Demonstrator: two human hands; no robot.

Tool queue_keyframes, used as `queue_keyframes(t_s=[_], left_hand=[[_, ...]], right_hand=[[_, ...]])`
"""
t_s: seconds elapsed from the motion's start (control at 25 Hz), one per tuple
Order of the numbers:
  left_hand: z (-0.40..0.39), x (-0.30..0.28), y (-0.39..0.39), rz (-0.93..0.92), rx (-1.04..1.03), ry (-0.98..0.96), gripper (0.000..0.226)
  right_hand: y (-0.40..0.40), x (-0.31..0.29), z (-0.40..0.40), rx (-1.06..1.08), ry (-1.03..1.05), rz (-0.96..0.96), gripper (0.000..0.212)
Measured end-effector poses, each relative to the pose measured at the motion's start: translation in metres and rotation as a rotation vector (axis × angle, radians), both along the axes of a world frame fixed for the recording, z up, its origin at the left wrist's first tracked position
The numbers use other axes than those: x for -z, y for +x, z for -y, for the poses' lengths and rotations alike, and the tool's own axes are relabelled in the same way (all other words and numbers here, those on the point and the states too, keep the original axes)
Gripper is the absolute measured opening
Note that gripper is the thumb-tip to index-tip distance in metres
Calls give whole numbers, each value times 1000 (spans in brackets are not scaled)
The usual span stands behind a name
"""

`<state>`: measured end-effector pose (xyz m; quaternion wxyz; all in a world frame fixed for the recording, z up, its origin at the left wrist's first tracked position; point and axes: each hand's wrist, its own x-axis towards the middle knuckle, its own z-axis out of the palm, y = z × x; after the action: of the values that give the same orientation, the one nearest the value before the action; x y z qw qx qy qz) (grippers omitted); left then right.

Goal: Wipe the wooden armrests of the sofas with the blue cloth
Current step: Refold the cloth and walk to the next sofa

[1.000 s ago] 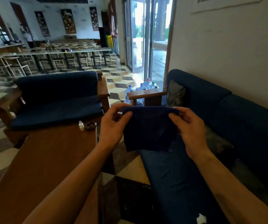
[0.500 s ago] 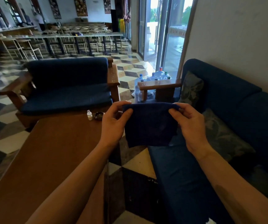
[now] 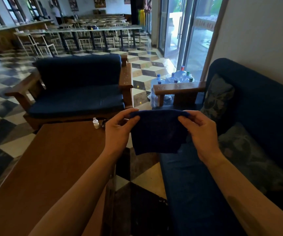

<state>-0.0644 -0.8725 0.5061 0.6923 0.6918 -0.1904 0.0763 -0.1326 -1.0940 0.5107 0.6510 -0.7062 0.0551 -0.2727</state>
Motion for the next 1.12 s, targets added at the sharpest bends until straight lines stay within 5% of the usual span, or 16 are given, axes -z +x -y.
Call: queue_keyframes(t_s=[0.52,1.12], left_hand=[[63,6,166,-66,-89,25,29],[32,21,450,-72,-68,51,26]], right_hand=[[185,8,68,-86,2,-61,16],[465,25,32,-3,20,-106,18]])
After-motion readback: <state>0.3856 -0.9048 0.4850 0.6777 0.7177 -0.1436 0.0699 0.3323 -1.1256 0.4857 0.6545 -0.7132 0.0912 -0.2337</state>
